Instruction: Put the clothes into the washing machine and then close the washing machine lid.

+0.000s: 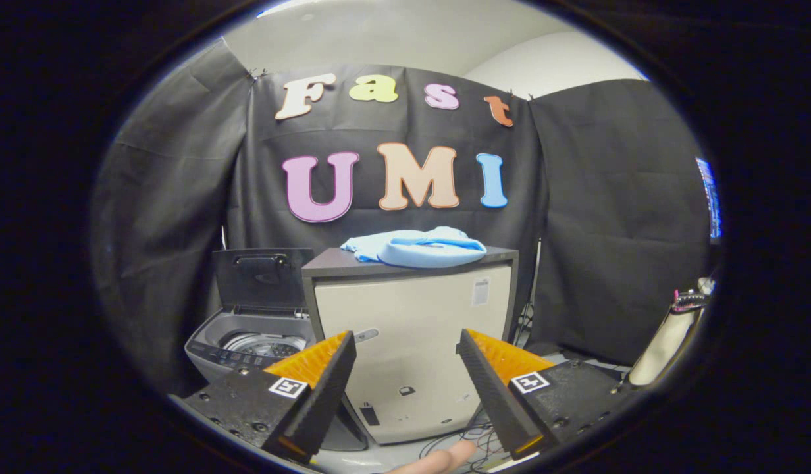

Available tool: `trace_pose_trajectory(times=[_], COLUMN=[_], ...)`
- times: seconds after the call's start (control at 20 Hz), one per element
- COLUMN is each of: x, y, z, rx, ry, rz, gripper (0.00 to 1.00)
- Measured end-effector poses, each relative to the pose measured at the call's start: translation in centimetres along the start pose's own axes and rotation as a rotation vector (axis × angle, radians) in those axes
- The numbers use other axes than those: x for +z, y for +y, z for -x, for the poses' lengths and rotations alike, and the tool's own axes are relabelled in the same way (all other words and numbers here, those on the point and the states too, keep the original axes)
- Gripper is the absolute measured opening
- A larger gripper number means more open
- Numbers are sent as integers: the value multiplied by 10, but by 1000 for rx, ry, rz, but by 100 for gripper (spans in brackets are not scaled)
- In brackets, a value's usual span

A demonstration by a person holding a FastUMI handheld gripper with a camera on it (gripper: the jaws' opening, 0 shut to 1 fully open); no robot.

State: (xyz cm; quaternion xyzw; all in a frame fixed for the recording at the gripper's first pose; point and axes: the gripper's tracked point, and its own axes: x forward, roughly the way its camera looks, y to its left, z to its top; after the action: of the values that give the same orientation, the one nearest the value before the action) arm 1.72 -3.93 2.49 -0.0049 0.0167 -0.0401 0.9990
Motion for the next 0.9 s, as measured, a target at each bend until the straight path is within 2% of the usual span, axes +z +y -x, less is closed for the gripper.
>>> trace_pose_trajectory(times=[0.15, 0.25, 0.65, 0.75, 0.9], x=[15, 33, 99, 114, 116], y=[-7, -18, -28, -27, -36], z=[-16, -35, -121, -151, -209], rx=[-2, -34, -2, 18, 11], ry=[13, 3, -44, -46, 45], rz=[5, 12, -1, -3, -15], gripper=[96, 96, 96, 96, 96])
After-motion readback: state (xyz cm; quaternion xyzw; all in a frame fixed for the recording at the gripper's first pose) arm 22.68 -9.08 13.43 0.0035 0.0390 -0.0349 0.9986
